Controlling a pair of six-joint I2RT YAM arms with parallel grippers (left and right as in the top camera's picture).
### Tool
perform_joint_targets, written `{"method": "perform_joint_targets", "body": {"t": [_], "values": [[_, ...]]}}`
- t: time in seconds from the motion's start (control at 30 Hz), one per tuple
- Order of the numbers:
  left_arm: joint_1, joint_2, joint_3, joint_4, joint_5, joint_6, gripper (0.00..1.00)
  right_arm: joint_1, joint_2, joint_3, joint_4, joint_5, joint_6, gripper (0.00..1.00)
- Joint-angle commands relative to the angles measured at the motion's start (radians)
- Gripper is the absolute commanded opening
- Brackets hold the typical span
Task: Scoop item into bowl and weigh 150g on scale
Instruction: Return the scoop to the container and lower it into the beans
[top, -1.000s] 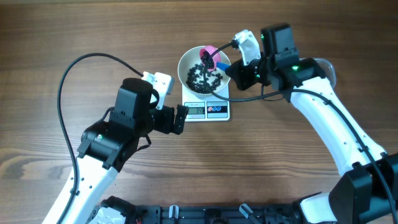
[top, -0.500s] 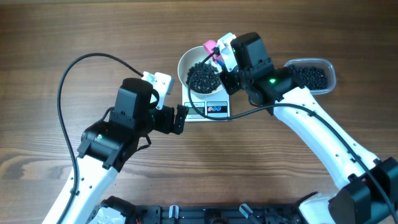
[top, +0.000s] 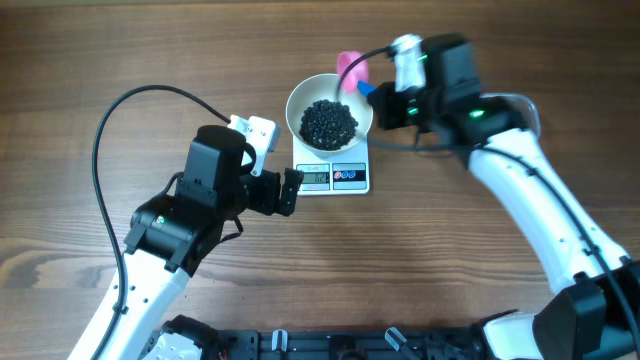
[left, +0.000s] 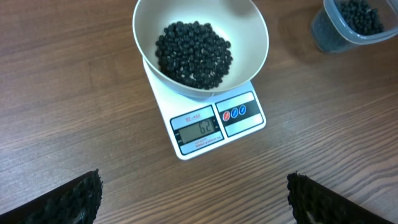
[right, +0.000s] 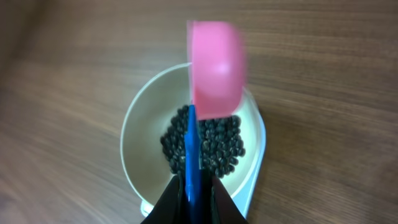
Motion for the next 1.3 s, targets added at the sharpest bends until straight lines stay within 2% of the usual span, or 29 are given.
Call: {"method": "perform_joint_targets", "body": {"t": [0.0, 0.07, 0.1, 0.23, 0.27, 0.3, 0.33, 0.47, 0.57, 0.67, 0.83, 0.9, 1.07, 1.27], "values": [[-0.003, 0.002, 0.005, 0.000, -0.010, -0.006, 1.00, -0.133, -0.031, 0.016, -0.029, -0.278, 0.077, 0.04], [-0.003, 0.002, 0.005, 0.000, -0.010, -0.006, 1.00, -0.193, -0.031, 0.016, -0.091, -0.298, 0.107, 0.04], [-0.003, 0.002, 0.005, 0.000, -0.010, -0.006, 1.00, -0.213, -0.031, 0.016, -0.103, -0.420, 0.124, 0.04], [-0.003, 0.002, 0.005, 0.000, -0.010, -0.006, 1.00, -0.214, -0.031, 0.016, -0.027, -0.586, 0.232, 0.04], [-0.003, 0.002, 0.005, 0.000, -0.010, -0.006, 1.00, -0.214, -0.031, 0.016, 0.011, -0.585, 0.213, 0.04], [-0.003, 0.002, 0.005, 0.000, -0.010, -0.006, 1.00, -0.214, -0.031, 0.016, 0.041, -0.584, 0.110, 0.04], [-0.003, 0.002, 0.005, 0.000, -0.010, -0.006, 1.00, -0.212, -0.031, 0.016, 0.043, -0.557, 0.018, 0.04], [-0.003, 0.002, 0.005, 0.000, -0.010, -0.006, 1.00, -0.211, -0.031, 0.016, 0.042, -0.422, -0.119, 0.04], [-0.003, 0.002, 0.005, 0.000, -0.010, -0.006, 1.00, -0.214, -0.035, 0.016, 0.042, -0.219, -0.113, 0.04], [-0.003, 0.002, 0.005, 0.000, -0.010, -0.006, 1.00, -0.243, -0.084, 0.016, 0.026, -0.096, -0.113, 0.04], [-0.003, 0.002, 0.005, 0.000, -0.010, -0.006, 1.00, -0.357, -0.221, 0.016, -0.108, 0.280, -0.163, 0.04], [-0.003, 0.002, 0.005, 0.000, -0.010, -0.006, 1.00, -0.397, -0.222, 0.016, -0.201, 0.327, -0.251, 0.04], [-0.003, 0.002, 0.005, 0.000, -0.010, -0.006, 1.00, -0.419, -0.193, 0.016, -0.401, 0.386, -0.274, 0.04], [-0.003, 0.002, 0.005, 0.000, -0.010, -0.006, 1.00, -0.419, -0.065, 0.016, -0.448, 0.435, -0.344, 0.04]]}}
